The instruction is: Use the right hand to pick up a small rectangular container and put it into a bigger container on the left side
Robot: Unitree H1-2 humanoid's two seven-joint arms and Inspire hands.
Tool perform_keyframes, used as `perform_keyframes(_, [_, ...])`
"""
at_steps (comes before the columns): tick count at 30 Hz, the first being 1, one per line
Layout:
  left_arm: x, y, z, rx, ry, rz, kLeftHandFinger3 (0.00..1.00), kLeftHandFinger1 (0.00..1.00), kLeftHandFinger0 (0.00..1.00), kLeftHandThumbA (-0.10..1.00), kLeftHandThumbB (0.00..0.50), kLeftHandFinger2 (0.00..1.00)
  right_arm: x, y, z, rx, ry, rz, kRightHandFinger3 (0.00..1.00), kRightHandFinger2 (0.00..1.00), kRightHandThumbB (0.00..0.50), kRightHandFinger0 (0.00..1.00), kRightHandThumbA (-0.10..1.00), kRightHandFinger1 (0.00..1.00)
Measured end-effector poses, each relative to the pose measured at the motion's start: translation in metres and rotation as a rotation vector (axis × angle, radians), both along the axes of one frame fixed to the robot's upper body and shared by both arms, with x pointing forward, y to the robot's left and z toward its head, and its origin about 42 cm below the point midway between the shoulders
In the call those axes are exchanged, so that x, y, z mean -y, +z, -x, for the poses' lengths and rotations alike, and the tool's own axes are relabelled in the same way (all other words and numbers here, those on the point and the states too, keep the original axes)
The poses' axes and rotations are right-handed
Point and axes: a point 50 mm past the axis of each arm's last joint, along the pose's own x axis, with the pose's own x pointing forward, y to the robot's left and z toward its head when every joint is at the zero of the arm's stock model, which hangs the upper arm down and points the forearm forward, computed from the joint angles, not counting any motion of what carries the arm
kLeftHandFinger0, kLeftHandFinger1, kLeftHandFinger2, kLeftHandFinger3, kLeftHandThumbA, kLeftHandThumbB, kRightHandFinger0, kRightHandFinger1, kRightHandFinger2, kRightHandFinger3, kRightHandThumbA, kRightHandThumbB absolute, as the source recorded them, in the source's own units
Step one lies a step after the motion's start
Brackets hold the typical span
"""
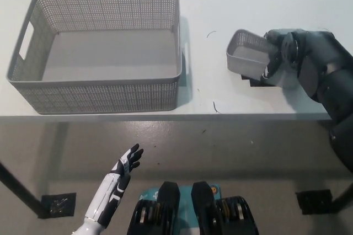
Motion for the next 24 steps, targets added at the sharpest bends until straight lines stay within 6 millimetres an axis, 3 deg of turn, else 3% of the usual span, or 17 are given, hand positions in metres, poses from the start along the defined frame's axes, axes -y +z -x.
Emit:
perform_keyframes(1, [0.000, 0.000, 0.000, 0.000, 0.000, 0.000, 1.00, 1.00, 1.00, 1.00, 0.355, 1.00, 0.000, 0.000, 0.000, 0.018, 0.003, -0.004, 0.73, 0.80, 0.251, 0.52, 0.00, 0.61])
perform_keyframes(2, [0.000, 0.000, 0.000, 0.000, 0.000, -0.001, 1.00, 1.00, 1.00, 1.00, 0.355, 1.00, 0.000, 0.000, 0.000, 0.032, 0.005, -0.007, 0.53, 0.42, 0.240, 0.10, -0.10, 0.20])
perform_keyframes(3, [0.000, 0.000, 0.000, 0.000, 0.000, -0.001, 1.00, 1.00, 1.00, 1.00, 0.356, 1.00, 0.000, 0.000, 0.000, 0.043, 0.008, -0.008, 0.37, 0.27, 0.217, 0.02, -0.10, 0.05])
perform_keyframes(4, [0.000, 0.000, 0.000, 0.000, 0.000, -0.001, 1.00, 1.00, 1.00, 1.00, 0.358, 1.00, 0.000, -0.001, 0.000, 0.064, 0.016, -0.010, 0.31, 0.32, 0.188, 0.00, -0.10, 0.06])
perform_keyframes(5, [0.000, 0.000, 0.000, 0.000, 0.000, -0.002, 1.00, 1.00, 1.00, 1.00, 0.357, 1.00, 0.000, -0.001, 0.000, 0.079, 0.024, -0.012, 0.34, 0.41, 0.184, 0.00, -0.10, 0.09])
perform_keyframes(6, [0.000, 0.000, 0.000, 0.000, 0.000, -0.002, 1.00, 1.00, 1.00, 1.00, 0.355, 1.00, -0.001, 0.000, -0.001, 0.094, 0.030, -0.013, 0.41, 0.63, 0.193, 0.02, -0.10, 0.22])
perform_keyframes(7, [0.000, 0.000, 0.000, 0.000, 0.000, -0.002, 1.00, 1.00, 1.00, 1.00, 0.355, 1.00, -0.001, 0.001, -0.001, 0.113, 0.038, -0.017, 0.49, 0.73, 0.200, 0.04, -0.10, 0.30])
perform_keyframes(8, [0.000, 0.000, 0.000, 0.000, -0.001, -0.002, 1.00, 1.00, 1.00, 1.00, 0.355, 1.00, -0.001, 0.003, -0.002, 0.130, 0.046, -0.022, 0.64, 0.87, 0.202, 0.11, -0.10, 0.46])
perform_keyframes(9, [0.000, 0.000, 0.000, 0.000, -0.001, -0.002, 1.00, 1.00, 1.00, 1.00, 0.354, 1.00, -0.001, 0.004, -0.002, 0.140, 0.050, -0.026, 0.75, 0.90, 0.197, 0.09, -0.10, 0.48])
perform_keyframes(10, [0.000, 0.000, 0.000, 0.001, -0.001, -0.003, 1.00, 1.00, 1.00, 1.00, 0.353, 1.00, -0.001, 0.007, -0.003, 0.157, 0.056, -0.032, 0.79, 0.93, 0.176, 0.08, -0.10, 0.51])
perform_keyframes(13, [0.000, 0.000, 0.000, 0.001, -0.001, -0.004, 1.00, 1.00, 1.00, 1.00, 0.348, 1.00, -0.002, 0.025, -0.007, 0.232, 0.079, -0.062, 0.82, 0.90, 0.215, 0.04, -0.10, 0.51])
perform_keyframes(16, [0.000, 0.000, 0.000, 0.002, -0.001, -0.004, 1.00, 1.00, 1.00, 1.00, 0.348, 1.00, -0.004, 0.049, -0.012, 0.295, 0.092, -0.090, 0.96, 0.90, 0.191, 0.01, -0.10, 0.50])
perform_keyframes(17, [0.000, 0.000, -0.001, 0.002, -0.001, -0.004, 1.00, 1.00, 1.00, 1.00, 0.351, 1.00, -0.007, 0.065, -0.015, 0.333, 0.102, -0.104, 1.00, 0.93, 0.168, 0.04, -0.10, 0.56])
perform_keyframes(19, [0.000, 0.000, -0.001, 0.002, -0.001, -0.005, 1.00, 1.00, 1.00, 1.00, 0.351, 1.00, -0.013, 0.093, -0.018, 0.398, 0.127, -0.136, 1.00, 0.89, 0.176, 0.04, -0.10, 0.54])
perform_keyframes(24, [0.000, 0.000, -0.001, 0.002, -0.001, -0.005, 1.00, 1.00, 1.00, 1.00, 0.354, 1.00, -0.032, 0.147, -0.020, 0.525, 0.192, -0.189, 1.00, 0.94, 0.197, 0.00, -0.10, 0.52])
